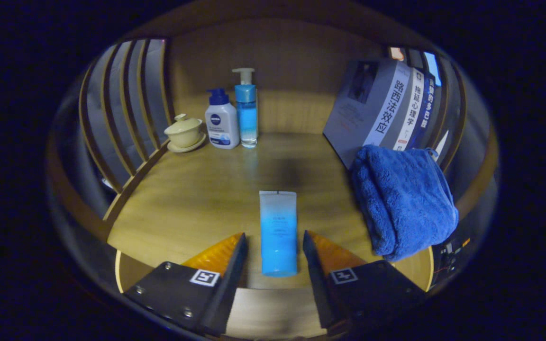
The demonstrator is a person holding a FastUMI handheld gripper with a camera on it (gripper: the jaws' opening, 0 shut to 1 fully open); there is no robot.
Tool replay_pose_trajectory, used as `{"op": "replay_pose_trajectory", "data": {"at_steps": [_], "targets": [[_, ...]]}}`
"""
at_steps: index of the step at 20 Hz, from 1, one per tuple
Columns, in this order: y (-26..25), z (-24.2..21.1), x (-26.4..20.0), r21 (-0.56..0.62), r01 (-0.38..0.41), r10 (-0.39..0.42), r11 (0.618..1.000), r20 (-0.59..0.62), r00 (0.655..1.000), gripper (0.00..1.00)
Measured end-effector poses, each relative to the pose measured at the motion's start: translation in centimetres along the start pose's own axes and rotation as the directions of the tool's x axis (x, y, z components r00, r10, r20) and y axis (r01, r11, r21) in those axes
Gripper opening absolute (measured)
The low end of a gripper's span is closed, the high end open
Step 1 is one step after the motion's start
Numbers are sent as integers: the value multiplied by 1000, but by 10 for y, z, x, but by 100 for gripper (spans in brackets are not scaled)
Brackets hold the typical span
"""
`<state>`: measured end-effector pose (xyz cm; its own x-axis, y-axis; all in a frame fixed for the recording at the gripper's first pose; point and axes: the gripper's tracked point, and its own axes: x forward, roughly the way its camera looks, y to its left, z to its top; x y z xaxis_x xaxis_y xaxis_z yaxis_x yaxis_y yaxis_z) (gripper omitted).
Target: Pull open the drawer, take out the items inside it, and place them on the countertop above the cabinet.
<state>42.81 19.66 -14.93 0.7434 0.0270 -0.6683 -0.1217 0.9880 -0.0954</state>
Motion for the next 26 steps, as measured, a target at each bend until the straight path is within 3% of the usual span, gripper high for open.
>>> {"op": "replay_pose_trajectory", "data": {"at_steps": [6, 16, 20, 26], "targets": [[12, -22, -76, -2, -5, 6, 1000, 169, 986, 73], [3, -130, -174, 89, -28, 2, 996, 288, 958, 73], [-2, -174, -182, 97, -36, 5, 995, 294, 956, 73], [-6, -204, -165, 130, -63, 23, 990, 292, 956, 73]]}}
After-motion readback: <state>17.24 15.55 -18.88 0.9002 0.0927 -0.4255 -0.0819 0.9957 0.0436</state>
